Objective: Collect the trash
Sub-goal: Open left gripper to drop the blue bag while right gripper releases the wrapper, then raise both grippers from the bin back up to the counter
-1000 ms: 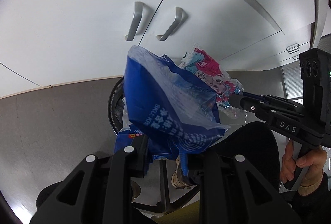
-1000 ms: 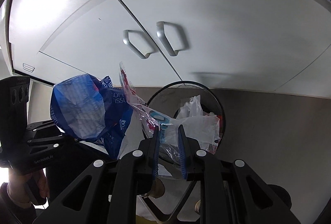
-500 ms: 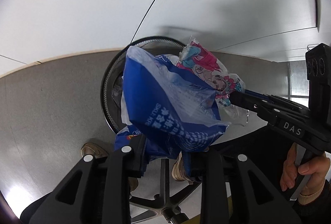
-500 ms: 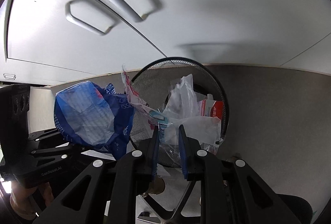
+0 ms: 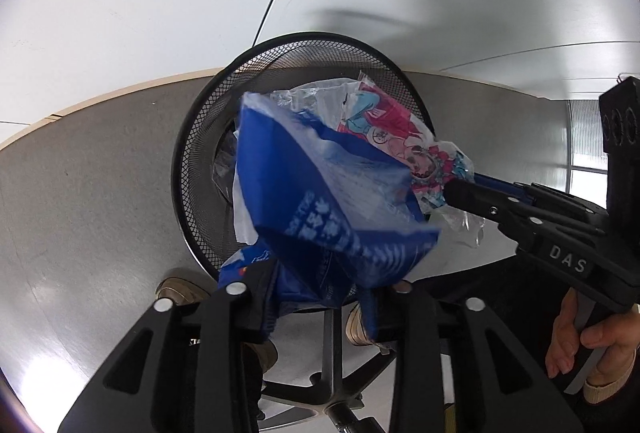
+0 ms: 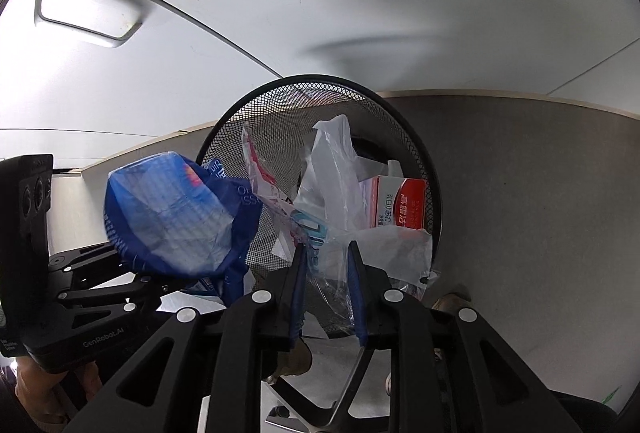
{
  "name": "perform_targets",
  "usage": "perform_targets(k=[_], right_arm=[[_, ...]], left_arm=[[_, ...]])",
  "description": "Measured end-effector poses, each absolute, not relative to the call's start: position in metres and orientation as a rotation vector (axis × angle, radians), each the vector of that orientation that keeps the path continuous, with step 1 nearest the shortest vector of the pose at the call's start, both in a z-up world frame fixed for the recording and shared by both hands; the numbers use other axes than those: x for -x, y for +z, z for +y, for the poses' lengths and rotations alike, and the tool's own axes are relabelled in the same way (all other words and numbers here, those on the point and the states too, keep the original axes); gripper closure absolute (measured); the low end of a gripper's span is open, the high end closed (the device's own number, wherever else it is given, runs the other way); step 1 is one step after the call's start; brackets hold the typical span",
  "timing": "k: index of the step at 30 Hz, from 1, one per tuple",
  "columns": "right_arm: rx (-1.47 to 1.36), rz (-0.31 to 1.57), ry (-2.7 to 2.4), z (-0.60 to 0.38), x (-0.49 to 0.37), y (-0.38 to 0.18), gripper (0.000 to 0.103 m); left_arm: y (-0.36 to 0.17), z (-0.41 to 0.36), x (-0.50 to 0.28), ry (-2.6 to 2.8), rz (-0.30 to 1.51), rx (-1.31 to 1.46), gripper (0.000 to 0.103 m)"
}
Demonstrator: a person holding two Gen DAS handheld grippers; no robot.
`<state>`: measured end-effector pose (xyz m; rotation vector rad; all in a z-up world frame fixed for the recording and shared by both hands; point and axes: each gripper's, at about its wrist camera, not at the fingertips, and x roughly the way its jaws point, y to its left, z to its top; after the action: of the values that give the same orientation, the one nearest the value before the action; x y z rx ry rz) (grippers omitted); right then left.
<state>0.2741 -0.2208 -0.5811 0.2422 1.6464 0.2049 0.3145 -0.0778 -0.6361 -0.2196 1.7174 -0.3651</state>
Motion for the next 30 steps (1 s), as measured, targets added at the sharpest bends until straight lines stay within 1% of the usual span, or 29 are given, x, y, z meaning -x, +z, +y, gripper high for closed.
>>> perform_targets(k=[1, 2, 3, 4, 5, 6, 7, 8, 10, 11, 12, 13, 14, 15, 18, 20, 30], right_arm=[[-0.235, 1.644, 0.204, -0.221, -0.275, -0.581, 0.072], [-0.215, 1.639, 0.202, -0.220, -0.275, -0.581, 0.067], [-0.198, 1.634, 0.196, -0.220, -0.275, -0.581, 0.065], [-0.190, 1.633, 0.192, -0.219, -0.275, -0.581, 0.062], [-0.191, 1.634, 0.186, -0.219, -0.275, -0.581, 0.055], [-0.190, 1.634, 0.172, -0.220, -0.275, -0.582, 0.051], [-0.190, 1.633, 0.163, -0.221, -0.275, -0.583, 0.045], [-0.193, 1.631, 0.160, -0.223, -0.275, -0.582, 0.041], [-0.201, 1.629, 0.145, -0.225, -0.275, -0.581, 0.038], [-0.208, 1.627, 0.140, -0.226, -0.276, -0.580, 0.032], [-0.214, 1.625, 0.135, -0.227, -0.276, -0.579, 0.027], [-0.218, 1.624, 0.131, -0.228, -0.277, -0.578, 0.019], [-0.224, 1.620, 0.132, -0.228, -0.277, -0.577, 0.013], [-0.229, 1.616, 0.135, -0.229, -0.278, -0.576, 0.010], [-0.227, 1.610, 0.133, -0.230, -0.279, -0.571, 0.008], [-0.233, 1.609, 0.124, -0.231, -0.279, -0.569, 0.003], [-0.247, 1.614, 0.152, -0.226, -0.280, -0.559, 0.003]], left_arm=[[-0.638, -0.078, -0.315, -0.356, 1.721, 0.215, 0.062], [-0.637, -0.077, -0.313, -0.358, 1.723, 0.214, 0.061], [-0.637, -0.077, -0.313, -0.362, 1.721, 0.210, 0.060], [-0.636, -0.078, -0.313, -0.365, 1.718, 0.204, 0.056], [-0.636, -0.079, -0.312, -0.369, 1.718, 0.196, 0.050], [-0.634, -0.078, -0.312, -0.370, 1.718, 0.191, 0.043], [-0.637, -0.075, -0.310, -0.366, 1.717, 0.179, 0.028], [-0.637, -0.075, -0.310, -0.361, 1.715, 0.167, 0.018], [-0.632, -0.075, -0.310, -0.361, 1.703, 0.160, 0.010], [-0.631, -0.076, -0.309, -0.369, 1.704, 0.159, 0.003], [-0.632, -0.076, -0.309, -0.370, 1.702, 0.155, 0.004], [-0.632, -0.076, -0.309, -0.366, 1.700, 0.144, 0.004], [-0.632, -0.076, -0.309, -0.366, 1.698, 0.136, 0.004], [-0.631, -0.075, -0.308, -0.364, 1.699, 0.133, 0.004], [-0.631, -0.073, -0.308, -0.360, 1.697, 0.129, 0.004], [-0.631, -0.073, -0.309, -0.361, 1.692, 0.127, 0.004], [-0.619, -0.078, -0.307, -0.370, 1.670, 0.085, 0.004]])
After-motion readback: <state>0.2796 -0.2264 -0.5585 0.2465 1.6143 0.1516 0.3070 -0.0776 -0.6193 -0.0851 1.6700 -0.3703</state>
